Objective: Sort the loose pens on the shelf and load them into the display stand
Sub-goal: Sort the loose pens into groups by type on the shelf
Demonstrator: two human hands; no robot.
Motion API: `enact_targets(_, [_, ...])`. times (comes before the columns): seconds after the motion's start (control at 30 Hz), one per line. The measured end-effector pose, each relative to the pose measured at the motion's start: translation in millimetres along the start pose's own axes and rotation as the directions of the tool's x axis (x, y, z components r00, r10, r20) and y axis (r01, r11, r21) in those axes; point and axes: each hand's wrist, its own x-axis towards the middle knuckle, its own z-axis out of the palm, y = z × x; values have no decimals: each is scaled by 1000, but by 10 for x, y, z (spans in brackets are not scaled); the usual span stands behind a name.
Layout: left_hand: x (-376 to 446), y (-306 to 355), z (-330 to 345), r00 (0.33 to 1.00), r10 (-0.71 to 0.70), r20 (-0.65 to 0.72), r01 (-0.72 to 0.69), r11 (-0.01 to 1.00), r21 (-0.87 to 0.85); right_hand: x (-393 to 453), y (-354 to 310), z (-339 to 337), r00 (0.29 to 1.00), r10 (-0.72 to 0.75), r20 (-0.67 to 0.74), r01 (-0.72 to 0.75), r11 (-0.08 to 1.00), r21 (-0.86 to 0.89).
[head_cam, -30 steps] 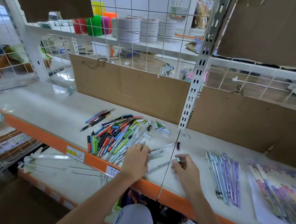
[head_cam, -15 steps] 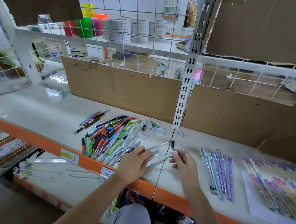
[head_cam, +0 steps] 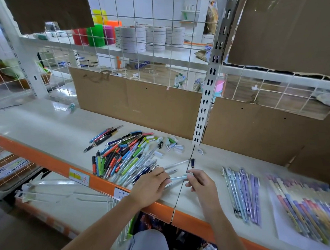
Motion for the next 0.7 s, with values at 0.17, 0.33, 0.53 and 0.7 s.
enact_targets(0.17, [1,77,17,989,54,-140,-53,999,5,-12,-65,12,1000,-10,8,10,1000,-18])
enact_targets(0.33, [51,257,15,969,86,-232,-80,996,37,-2,-181,-46,993,112,34,-114,990,82])
enact_targets(0.53, [220,546,100,994,-91,-62,84,991,-108,-9,-245,-14,987,151,47,-154,986,67])
enact_targets(0.7, [120,216,100,989,-130,72,133,990,-40,150,-410,-399,992,62,-108,-80,981,-176])
